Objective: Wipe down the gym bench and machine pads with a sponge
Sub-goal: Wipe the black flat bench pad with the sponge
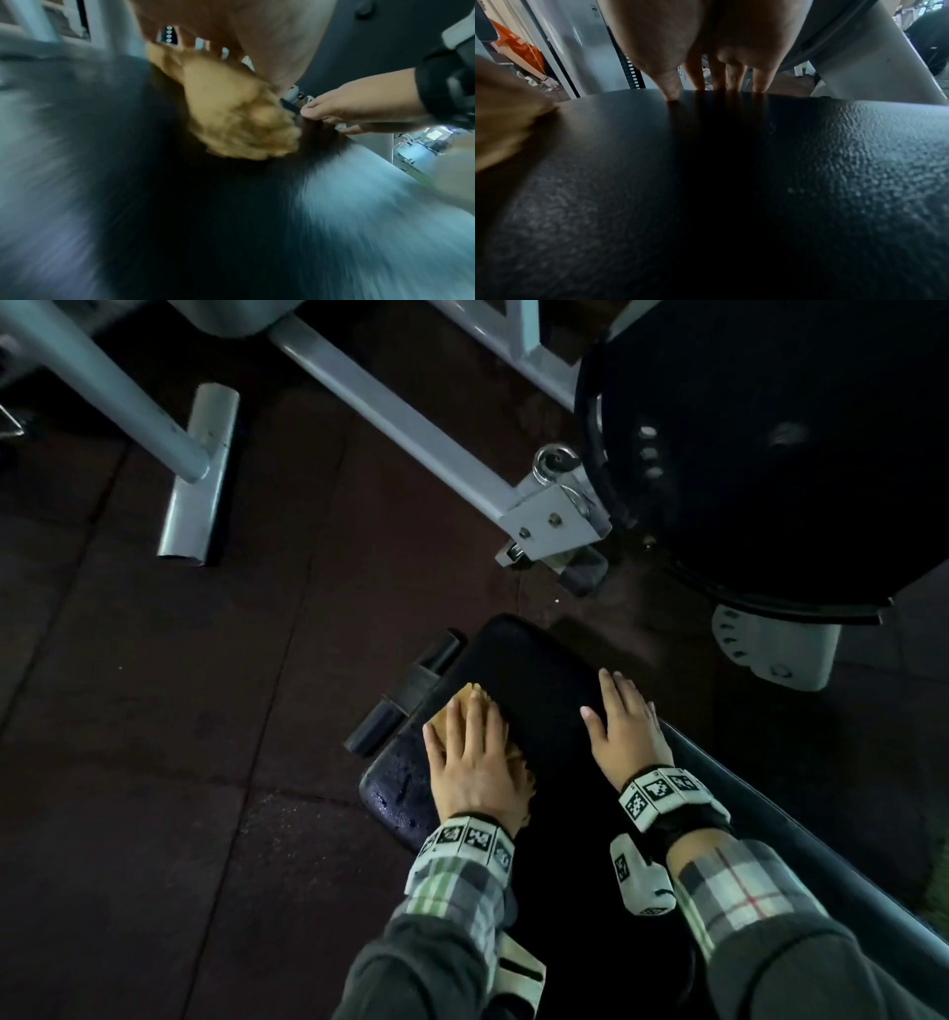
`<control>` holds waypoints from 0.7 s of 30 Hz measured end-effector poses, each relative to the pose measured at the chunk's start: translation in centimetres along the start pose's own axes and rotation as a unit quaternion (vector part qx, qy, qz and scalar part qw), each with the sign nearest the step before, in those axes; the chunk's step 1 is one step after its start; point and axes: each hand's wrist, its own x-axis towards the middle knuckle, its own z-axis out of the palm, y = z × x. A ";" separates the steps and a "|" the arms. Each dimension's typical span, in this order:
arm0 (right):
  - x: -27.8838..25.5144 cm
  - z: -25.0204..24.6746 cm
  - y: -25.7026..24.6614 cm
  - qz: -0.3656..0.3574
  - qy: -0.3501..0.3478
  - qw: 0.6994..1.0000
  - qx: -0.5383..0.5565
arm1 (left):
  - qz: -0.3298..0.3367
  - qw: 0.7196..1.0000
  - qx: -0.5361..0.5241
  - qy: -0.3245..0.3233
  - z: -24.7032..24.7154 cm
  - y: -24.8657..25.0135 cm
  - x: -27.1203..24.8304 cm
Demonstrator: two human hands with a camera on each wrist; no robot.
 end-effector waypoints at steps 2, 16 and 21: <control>-0.2 0.0 -0.1 0.004 -0.007 1.000 0.006 | 0.035 0.999 -0.010 0.027 1.2 -1.5 -2.0; -0.1 0.5 -0.1 0.006 0.006 1.000 0.007 | -0.018 0.990 -0.054 0.131 0.8 -7.4 -0.9; -0.1 0.5 -0.1 0.009 0.002 1.000 0.015 | 0.004 0.988 -0.055 0.143 3.3 -7.5 -6.7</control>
